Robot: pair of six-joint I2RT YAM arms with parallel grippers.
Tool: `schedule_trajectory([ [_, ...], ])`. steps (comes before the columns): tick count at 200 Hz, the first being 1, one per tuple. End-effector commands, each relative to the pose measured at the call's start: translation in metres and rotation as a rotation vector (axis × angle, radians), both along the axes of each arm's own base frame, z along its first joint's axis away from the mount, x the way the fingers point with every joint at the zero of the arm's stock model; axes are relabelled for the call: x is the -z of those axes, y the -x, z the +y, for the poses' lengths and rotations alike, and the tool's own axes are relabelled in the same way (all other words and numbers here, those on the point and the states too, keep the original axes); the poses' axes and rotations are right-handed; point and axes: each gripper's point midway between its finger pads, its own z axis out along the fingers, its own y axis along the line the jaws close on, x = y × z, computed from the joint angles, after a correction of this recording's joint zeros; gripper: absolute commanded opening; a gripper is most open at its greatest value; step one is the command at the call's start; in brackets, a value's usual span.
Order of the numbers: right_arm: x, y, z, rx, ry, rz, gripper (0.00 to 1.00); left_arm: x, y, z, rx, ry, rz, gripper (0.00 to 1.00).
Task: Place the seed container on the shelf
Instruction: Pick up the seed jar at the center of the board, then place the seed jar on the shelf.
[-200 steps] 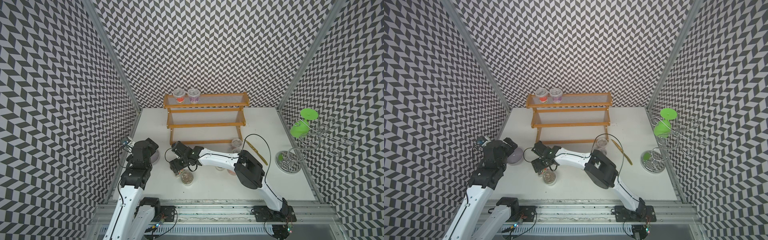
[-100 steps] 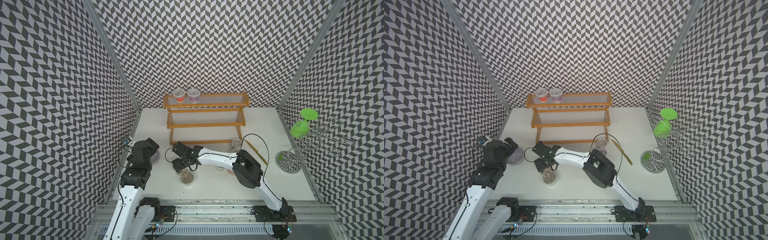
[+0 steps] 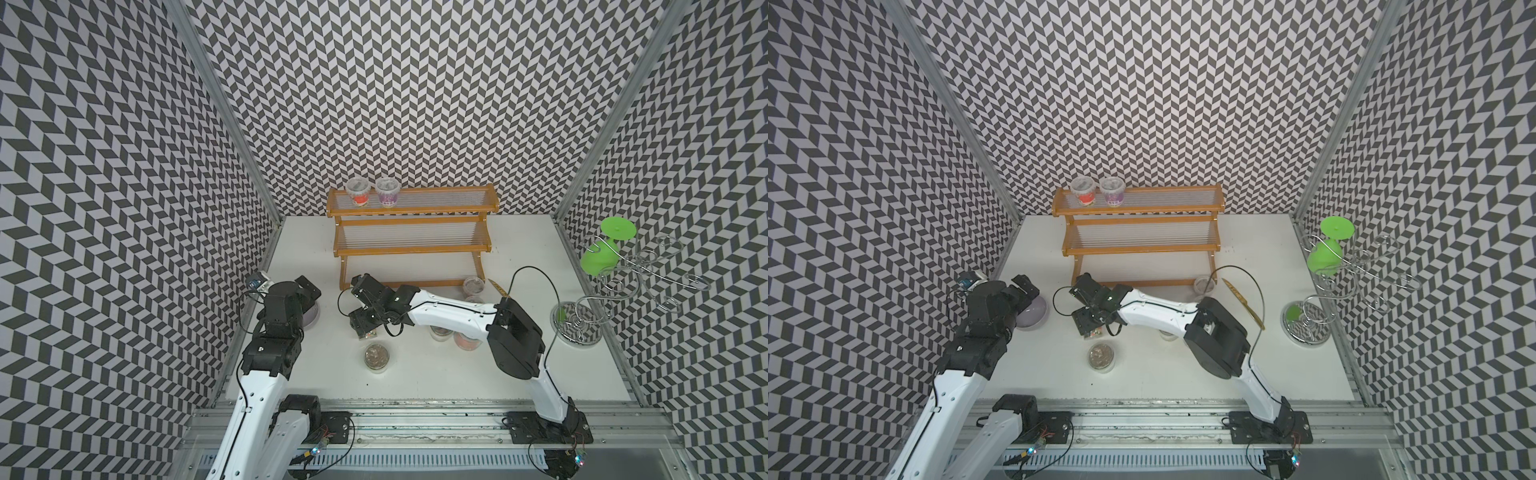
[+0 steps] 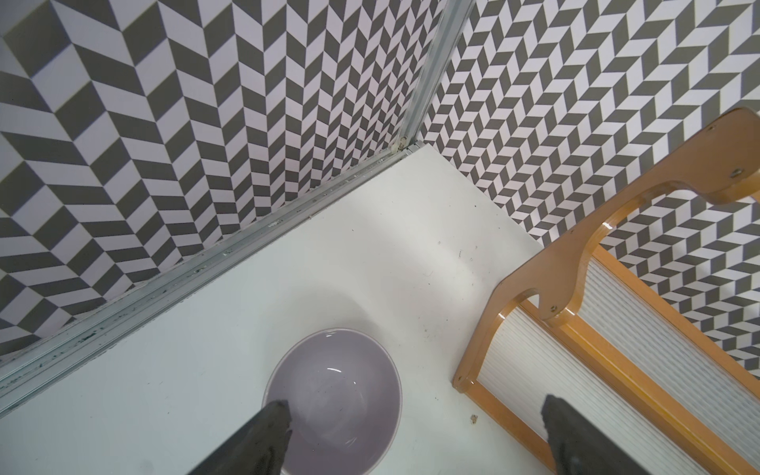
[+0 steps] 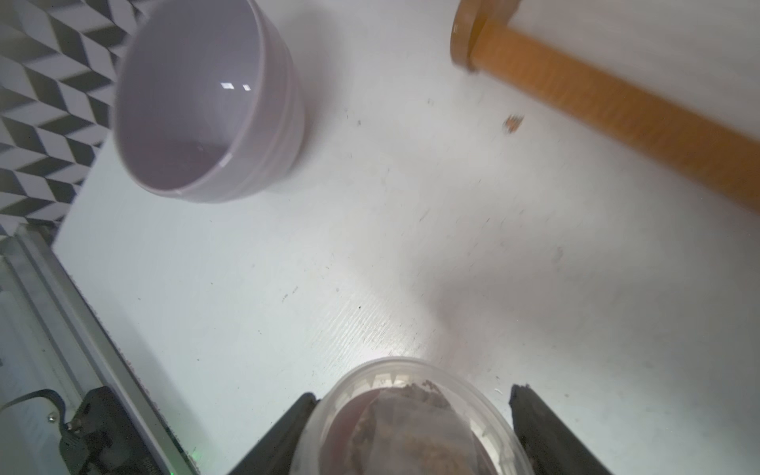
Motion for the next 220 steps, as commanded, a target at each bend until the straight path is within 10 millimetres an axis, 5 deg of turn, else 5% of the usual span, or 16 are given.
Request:
schedule_trajectory([
  [1,-0.065,-0.035,-0.017,0.086,-0.086,-0.192,0.72,-0.006,-0.007,-0.009,0.058,0.016,-0.039,1.0],
  [26,-0.107,-0.059,-0.047,0.168,-0.158,-0.3,0.71,-0.012,-0.018,-0.029,0.167,0.053,-0.078,0.98],
  [55,-0.161,-0.078,-0.085,0.256,-0.245,-0.45,0.71,-0.031,-0.031,-0.096,0.582,0.071,-0.194,0.95],
  [82,-0.213,-0.091,-0.126,0.344,-0.311,-0.58,0.7,-0.043,-0.02,-0.158,0.943,0.141,-0.325,0.91],
  [125,-0.267,-0.112,-0.163,0.431,-0.341,-0.716,0.7,-0.05,-0.006,-0.232,1.219,0.141,-0.367,0.92],
  [174,-0.308,-0.152,-0.182,0.512,-0.33,-0.846,0.7,-0.041,-0.031,-0.264,1.214,0.222,-0.293,0.92],
  [220,-0.315,-0.195,-0.18,0.528,-0.271,-0.937,0.71,-0.046,-0.043,-0.275,1.226,0.245,-0.311,0.92],
])
